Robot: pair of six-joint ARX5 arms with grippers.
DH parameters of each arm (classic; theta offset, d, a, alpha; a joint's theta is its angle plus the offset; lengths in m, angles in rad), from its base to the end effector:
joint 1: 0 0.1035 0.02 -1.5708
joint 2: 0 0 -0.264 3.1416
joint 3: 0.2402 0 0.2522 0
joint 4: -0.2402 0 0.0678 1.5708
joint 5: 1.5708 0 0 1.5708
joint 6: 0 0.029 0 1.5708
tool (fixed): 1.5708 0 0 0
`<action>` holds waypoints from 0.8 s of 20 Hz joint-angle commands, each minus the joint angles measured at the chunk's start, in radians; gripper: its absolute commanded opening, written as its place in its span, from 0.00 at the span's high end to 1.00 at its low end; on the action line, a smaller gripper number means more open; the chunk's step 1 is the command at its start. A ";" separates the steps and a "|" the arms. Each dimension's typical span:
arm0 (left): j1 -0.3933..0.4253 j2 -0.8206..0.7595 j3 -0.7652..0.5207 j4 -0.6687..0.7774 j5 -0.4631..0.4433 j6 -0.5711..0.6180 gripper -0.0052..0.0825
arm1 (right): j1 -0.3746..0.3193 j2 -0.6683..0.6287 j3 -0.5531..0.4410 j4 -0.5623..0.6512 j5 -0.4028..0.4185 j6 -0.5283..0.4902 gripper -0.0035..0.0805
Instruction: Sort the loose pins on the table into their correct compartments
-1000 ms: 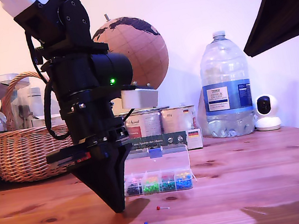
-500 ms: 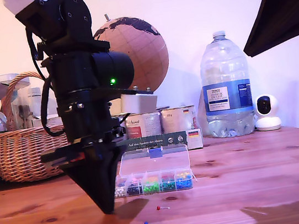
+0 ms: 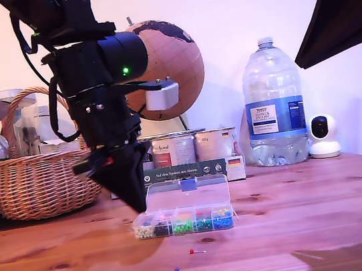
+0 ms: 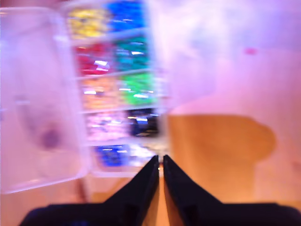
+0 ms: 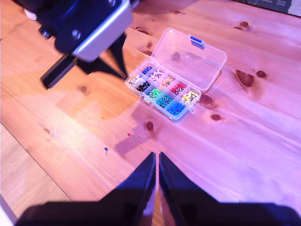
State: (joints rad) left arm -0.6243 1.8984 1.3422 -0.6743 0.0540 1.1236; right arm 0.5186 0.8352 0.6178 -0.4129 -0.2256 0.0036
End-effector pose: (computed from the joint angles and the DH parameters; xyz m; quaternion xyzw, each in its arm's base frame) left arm 0.3049 -0.2216 0.1839 0.5476 0.3240 -0.5250 0.5653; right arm 0.1467 0.0912 0.2484 -0.0436 0.3073 0.3451 0.8858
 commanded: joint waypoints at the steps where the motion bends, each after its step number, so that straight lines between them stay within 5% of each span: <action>1: 0.001 -0.003 0.003 0.027 0.005 -0.009 0.97 | 0.004 0.006 -0.014 0.004 0.000 0.007 0.97; 16: 0.016 0.040 0.003 0.189 0.044 -0.016 0.97 | 0.004 0.031 -0.014 0.006 0.000 0.007 0.97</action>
State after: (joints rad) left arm -0.6128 1.9022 1.3426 -0.4904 0.0887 1.1095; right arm 0.5186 0.8619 0.6178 -0.4126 -0.2256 0.0036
